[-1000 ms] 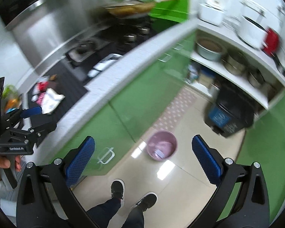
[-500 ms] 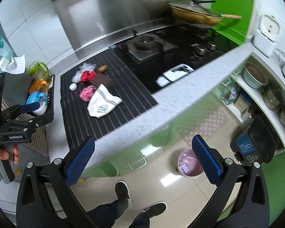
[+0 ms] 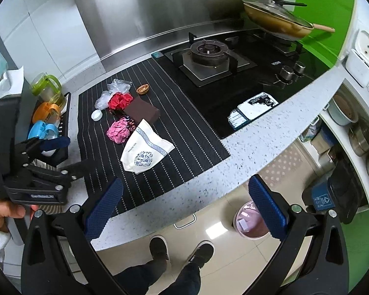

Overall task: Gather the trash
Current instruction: 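Move both open tools back over the counter mat, then grasp the white blue-patterned paper bag with the left tool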

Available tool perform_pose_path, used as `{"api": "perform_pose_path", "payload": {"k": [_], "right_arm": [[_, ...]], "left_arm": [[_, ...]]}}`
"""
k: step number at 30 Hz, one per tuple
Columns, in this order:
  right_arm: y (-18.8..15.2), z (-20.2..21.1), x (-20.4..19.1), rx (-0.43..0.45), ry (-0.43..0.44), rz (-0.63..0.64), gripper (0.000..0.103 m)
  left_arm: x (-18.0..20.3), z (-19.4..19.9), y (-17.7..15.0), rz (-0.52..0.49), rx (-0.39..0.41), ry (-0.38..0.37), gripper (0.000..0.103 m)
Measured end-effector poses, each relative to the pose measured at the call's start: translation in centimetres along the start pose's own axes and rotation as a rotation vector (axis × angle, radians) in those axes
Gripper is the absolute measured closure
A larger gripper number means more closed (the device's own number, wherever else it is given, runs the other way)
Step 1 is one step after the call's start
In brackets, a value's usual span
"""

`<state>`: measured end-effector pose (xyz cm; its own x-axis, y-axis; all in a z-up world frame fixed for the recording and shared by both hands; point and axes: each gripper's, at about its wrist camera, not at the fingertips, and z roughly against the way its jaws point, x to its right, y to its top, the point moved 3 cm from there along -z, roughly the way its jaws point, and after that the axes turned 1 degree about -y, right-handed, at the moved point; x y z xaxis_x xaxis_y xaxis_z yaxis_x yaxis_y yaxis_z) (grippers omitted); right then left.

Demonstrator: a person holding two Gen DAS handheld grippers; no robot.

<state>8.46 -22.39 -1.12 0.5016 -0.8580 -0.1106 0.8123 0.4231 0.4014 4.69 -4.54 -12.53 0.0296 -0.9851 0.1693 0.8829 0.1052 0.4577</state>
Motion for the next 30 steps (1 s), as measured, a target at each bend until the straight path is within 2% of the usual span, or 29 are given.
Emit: {"api": "perform_pose_path", "payload": {"k": [10, 12, 14, 16, 17, 18, 19, 20, 22, 30], "right_arm": [[1.7, -3.3, 3.1, -0.05, 0.037, 0.054, 0.003], [2.0, -3.8, 3.6, -0.055, 0.042, 0.061, 0.003], [2.2, -4.2, 4.1, -0.061, 0.048, 0.065, 0.003], [2.2, -4.5, 4.3, -0.065, 0.054, 0.068, 0.003], [2.2, -4.7, 4.4, -0.067, 0.057, 0.071, 0.003], [2.3, -4.8, 4.4, -0.069, 0.06, 0.074, 0.003], [2.3, -4.9, 4.4, -0.07, 0.063, 0.077, 0.003], [2.4, -5.0, 4.4, -0.071, 0.066, 0.08, 0.003], [2.5, -5.1, 4.2, -0.071, 0.073, 0.088, 0.003], [3.2, -5.3, 2.9, -0.065, 0.096, 0.114, 0.003]], "left_arm": [[0.8, -5.8, 1.1, 0.071, -0.054, -0.012, 0.008], [0.7, -6.7, 1.3, 0.087, -0.066, -0.015, 0.016], [0.7, -7.3, 1.4, 0.097, -0.081, -0.018, 0.034], [0.6, -7.9, 1.4, 0.107, -0.096, -0.026, 0.042], [0.6, -8.0, 1.4, 0.11, -0.099, -0.026, 0.053], [0.6, -8.2, 1.4, 0.113, -0.105, -0.026, 0.057], [0.6, -8.3, 1.4, 0.116, -0.108, -0.028, 0.065], [0.6, -8.4, 1.3, 0.117, -0.113, -0.031, 0.078], [0.8, -8.4, 1.3, 0.112, -0.119, -0.03, 0.09], [1.0, -6.0, 1.1, 0.11, -0.092, -0.035, 0.091]]}}
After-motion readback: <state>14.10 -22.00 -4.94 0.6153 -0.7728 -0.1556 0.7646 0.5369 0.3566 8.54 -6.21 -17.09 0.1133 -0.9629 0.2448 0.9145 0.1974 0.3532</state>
